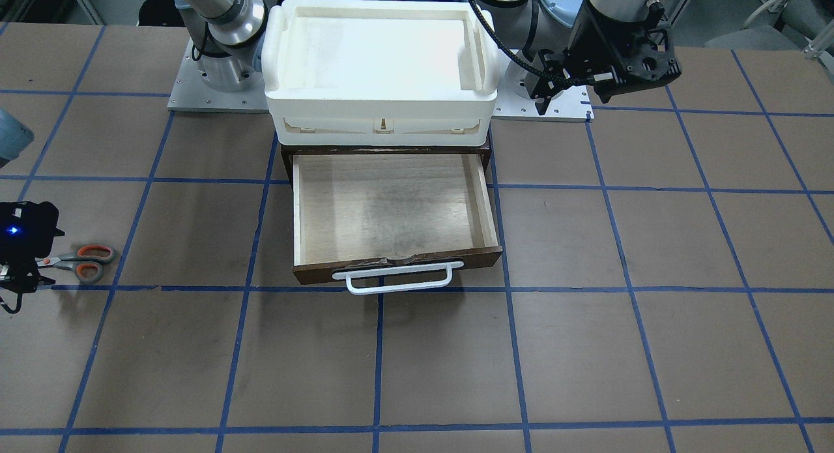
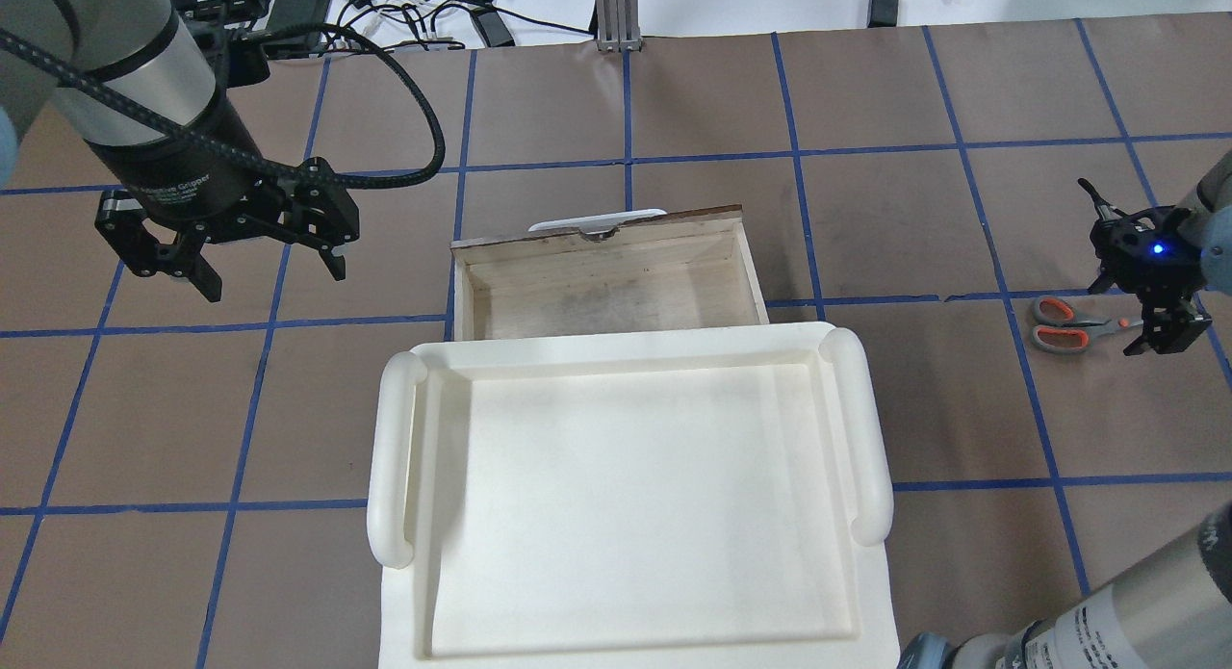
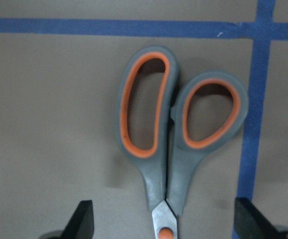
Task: Put scissors in drawer and close it
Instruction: 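Lower the right gripper and close it on the scissors blades, then lift the scissors with the right gripper and carry them toward the drawer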
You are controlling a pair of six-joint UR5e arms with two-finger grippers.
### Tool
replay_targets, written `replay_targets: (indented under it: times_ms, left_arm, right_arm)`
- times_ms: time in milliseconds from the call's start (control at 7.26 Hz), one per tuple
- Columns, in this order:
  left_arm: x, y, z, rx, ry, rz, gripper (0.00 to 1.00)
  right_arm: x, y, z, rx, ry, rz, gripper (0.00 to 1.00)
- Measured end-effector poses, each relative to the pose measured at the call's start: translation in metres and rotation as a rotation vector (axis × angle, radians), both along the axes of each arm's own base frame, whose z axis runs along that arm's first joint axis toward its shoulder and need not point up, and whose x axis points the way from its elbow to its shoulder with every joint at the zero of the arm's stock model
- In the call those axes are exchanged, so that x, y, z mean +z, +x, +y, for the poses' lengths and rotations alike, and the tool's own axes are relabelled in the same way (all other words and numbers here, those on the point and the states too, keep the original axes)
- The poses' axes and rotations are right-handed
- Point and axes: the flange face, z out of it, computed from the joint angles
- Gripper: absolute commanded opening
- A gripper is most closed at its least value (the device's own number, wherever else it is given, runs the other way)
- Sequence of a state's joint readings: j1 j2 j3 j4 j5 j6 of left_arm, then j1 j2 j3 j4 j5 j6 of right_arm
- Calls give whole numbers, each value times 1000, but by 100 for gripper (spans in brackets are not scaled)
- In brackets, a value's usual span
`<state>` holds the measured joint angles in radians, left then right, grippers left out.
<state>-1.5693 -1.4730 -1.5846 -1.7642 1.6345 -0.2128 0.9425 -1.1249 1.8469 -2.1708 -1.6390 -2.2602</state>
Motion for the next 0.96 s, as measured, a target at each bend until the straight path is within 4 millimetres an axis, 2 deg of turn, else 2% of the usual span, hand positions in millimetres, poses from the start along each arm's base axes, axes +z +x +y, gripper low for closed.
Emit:
replay_targets:
  times_ms: [138, 275, 413, 551, 688, 964]
  left_arm:
    - [-1, 0, -1, 2, 1, 1, 100]
    - [-2, 0, -2, 4, 3, 3, 100]
    - [-3, 0, -3, 3, 2, 3, 100]
    - [-2, 0, -3, -1, 0, 4, 100]
    - [-1, 0, -4, -26, -8, 7, 100]
    - [2, 1, -9, -133, -35, 18, 100]
  right_arm:
    - [-3, 0, -1, 2, 1, 1, 83]
    - [-5, 0, -1, 5, 3, 0, 51]
    - [-5, 1, -1, 8, 4, 1, 34]
    - [-5, 2, -1, 10, 4, 1, 9]
    - [-5, 2, -1, 17, 5, 2, 0]
    - [-3, 5, -3, 57, 4, 6, 0]
